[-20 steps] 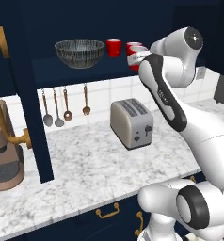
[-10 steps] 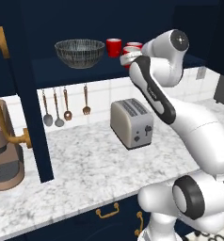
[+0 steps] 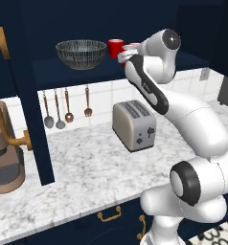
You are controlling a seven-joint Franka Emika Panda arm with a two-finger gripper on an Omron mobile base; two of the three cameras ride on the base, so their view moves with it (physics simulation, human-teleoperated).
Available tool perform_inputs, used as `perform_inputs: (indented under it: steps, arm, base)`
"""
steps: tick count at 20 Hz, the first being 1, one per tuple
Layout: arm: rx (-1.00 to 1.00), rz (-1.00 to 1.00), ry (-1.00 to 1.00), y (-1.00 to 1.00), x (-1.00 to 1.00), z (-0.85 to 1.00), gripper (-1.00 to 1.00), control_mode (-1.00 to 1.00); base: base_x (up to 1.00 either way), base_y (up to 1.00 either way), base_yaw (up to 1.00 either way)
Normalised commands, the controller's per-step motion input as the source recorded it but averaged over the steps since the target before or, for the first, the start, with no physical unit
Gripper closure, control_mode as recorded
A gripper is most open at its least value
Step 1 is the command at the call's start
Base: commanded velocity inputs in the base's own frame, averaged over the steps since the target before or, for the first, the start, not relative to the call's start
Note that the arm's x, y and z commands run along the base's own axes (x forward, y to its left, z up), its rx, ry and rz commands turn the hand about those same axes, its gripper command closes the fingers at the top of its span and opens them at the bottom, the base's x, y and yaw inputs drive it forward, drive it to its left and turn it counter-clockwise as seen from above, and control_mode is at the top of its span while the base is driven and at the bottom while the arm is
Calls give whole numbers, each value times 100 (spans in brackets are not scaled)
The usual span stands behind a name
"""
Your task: Gather all objects into one cabinet and sort the glasses and bowls to opposite sides.
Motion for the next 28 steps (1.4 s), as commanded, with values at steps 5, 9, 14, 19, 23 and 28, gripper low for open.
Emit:
perform_inputs:
  steps: [5,9,14,19,23,28]
  arm:
    - [0,-2,0,20,42,-2,-100,-100]
    - [0,0,0,2,14,0,-100,-100]
    - [0,0,0,-9,-39,0,-100,-100]
    - [2,-2,0,-32,-92,0,-100,-100]
    - [8,-4,0,-56,-99,0,-100,-100]
    - [30,0,-8,-91,-100,-17,-100,-100]
  base:
    - [0,0,0]
    - [0,0,0]
    - [0,0,0]
    - [0,0,0]
    - [0,0,0]
    - [0,0,0]
